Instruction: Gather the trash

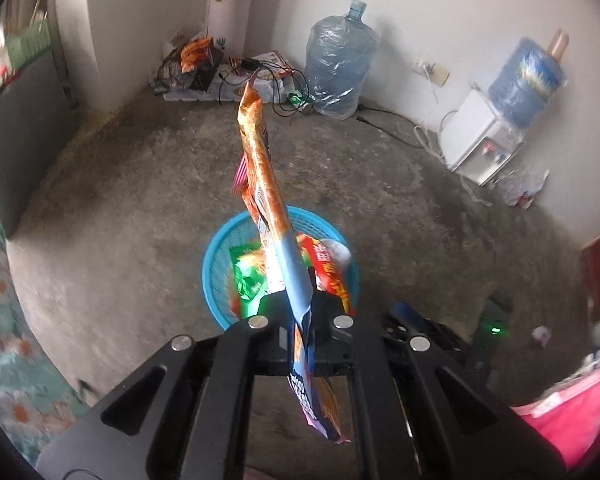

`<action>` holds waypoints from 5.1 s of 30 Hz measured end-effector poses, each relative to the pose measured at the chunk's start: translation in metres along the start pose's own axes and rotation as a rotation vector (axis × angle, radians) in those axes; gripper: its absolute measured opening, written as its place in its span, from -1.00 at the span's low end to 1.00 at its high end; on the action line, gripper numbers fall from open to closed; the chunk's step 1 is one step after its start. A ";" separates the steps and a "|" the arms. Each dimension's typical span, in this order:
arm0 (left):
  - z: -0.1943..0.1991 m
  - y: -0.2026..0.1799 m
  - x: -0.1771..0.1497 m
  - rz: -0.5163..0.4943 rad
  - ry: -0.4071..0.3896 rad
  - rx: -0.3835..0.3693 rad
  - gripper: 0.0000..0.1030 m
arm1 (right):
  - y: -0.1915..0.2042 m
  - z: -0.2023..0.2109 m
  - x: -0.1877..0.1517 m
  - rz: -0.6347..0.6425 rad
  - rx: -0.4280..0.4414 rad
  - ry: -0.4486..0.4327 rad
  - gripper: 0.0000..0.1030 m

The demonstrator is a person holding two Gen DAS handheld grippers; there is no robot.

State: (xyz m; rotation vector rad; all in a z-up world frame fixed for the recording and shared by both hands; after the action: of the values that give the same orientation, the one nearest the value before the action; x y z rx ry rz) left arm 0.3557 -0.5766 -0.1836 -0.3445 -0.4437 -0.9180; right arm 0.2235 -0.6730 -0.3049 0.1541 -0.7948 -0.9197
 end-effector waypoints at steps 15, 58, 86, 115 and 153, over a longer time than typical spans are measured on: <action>-0.057 -0.008 -0.020 0.066 0.157 -0.053 0.08 | 0.010 0.010 -0.001 0.005 0.035 0.006 -0.09; 0.344 0.154 -0.253 0.437 -0.310 0.039 0.27 | 0.119 0.051 -0.003 0.196 -0.020 0.125 -0.81; 0.411 0.099 -0.388 0.733 -0.271 0.577 0.83 | 0.279 0.380 -0.189 0.832 0.123 -0.193 0.87; 0.404 0.086 -0.437 0.849 -0.150 0.687 0.83 | 0.253 0.338 -0.227 0.868 0.017 0.045 0.87; 0.398 0.075 -0.422 0.796 -0.146 0.679 0.83 | 0.239 0.347 -0.208 0.818 -0.007 0.010 0.87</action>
State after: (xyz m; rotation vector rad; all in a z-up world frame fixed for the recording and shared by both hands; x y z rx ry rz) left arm 0.1070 -0.0612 -0.0636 0.0526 -0.6552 0.0583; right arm 0.0730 -0.2971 -0.0665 -0.1691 -0.7499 -0.1464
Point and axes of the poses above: each gripper's, at about its wrist camera, not at the fingertips, and z roughly against the way its jaws point, y to its left, x to its top, the point moved 9 cm from there along -z, roughly the way its jaws point, and after that the axes turned 3 degrees about -z, right-handed, at the moved point
